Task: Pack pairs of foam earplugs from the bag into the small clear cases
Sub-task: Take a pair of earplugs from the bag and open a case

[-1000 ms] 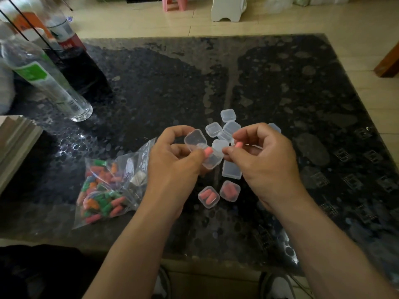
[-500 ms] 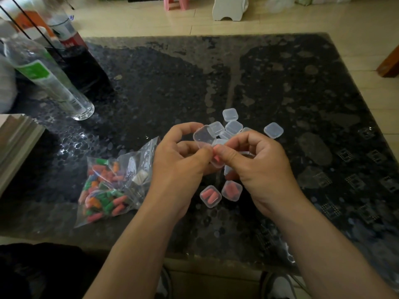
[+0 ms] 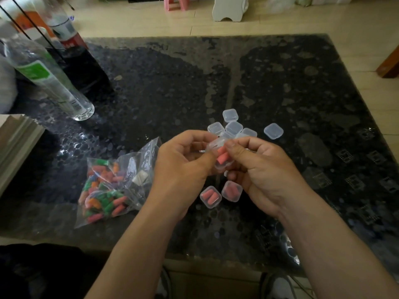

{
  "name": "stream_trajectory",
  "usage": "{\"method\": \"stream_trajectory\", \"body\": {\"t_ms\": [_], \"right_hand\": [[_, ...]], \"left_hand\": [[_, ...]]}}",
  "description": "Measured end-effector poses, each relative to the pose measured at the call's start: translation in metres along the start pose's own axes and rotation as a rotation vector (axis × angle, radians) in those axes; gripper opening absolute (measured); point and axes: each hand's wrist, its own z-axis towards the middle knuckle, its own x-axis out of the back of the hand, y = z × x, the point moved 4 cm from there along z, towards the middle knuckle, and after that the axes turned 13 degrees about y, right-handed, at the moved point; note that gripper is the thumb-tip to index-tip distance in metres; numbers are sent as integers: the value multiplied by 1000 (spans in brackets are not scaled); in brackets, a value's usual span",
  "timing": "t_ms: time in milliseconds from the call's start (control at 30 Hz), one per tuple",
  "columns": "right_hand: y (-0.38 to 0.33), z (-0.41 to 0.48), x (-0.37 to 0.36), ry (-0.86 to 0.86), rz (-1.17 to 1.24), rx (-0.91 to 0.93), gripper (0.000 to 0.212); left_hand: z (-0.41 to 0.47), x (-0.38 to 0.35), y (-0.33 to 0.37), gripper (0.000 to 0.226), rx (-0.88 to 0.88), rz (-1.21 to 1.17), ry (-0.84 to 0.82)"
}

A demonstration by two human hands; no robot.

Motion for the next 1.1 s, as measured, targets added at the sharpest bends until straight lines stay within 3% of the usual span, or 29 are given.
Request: {"method": "stream_trajectory", "body": {"t_ms": [167, 333, 700, 833, 1100], "right_hand": [[-2, -1, 0, 56, 66, -67, 29], [-4, -3, 0, -13, 53, -59, 19], [-5, -1, 3, -18, 18, -39, 19], [-5, 0, 3, -26, -42, -23, 19], [1, 4, 3, -6, -114, 20, 24]], "left_hand": [[3, 1, 0, 21, -49, 42, -11], [4, 1, -3, 31, -24, 63, 4], [6, 1, -7, 9, 51, -42, 9], [6, 1, -7, 17, 77, -72, 10], [4, 1, -7, 10, 97, -53, 0]]}}
